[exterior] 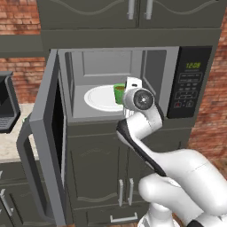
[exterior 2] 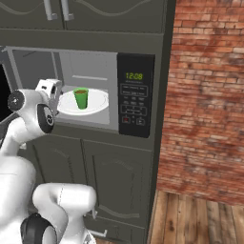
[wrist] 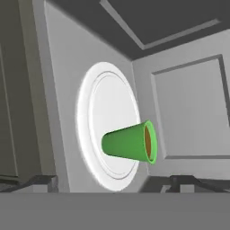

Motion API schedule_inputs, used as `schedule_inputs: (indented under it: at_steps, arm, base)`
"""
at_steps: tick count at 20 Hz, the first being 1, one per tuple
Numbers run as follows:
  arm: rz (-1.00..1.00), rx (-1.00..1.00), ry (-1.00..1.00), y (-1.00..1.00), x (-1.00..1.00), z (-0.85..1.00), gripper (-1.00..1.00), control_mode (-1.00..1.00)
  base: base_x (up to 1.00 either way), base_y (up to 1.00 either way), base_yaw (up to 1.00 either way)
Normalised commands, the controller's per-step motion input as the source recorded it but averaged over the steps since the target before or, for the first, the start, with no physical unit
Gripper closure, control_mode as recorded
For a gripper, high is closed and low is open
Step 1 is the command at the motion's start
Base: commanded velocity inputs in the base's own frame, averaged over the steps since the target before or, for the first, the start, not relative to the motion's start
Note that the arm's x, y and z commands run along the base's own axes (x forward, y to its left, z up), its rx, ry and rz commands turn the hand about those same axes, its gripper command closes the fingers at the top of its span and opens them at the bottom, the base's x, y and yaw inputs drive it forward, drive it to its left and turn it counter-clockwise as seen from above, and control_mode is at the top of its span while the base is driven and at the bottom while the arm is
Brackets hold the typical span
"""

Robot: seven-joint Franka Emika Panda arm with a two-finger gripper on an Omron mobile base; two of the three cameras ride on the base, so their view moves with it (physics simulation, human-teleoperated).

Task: Place the microwavable item in the microwave. Then, close the microwave door and press the start button.

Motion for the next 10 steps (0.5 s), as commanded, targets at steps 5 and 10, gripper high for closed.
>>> schedule_inputs:
  at_steps: [5,10]
  arm:
    - [0.0,-0.01,-0.01,0.0,-1.0,0.36,-1.0,-1.0]
    - [0.0,-0.08,0.0,0.05,-1.0,0.17,-1.0,-1.0]
  base:
    - [0.0,0.0,0.0]
    - [0.0,0.0,0.0]
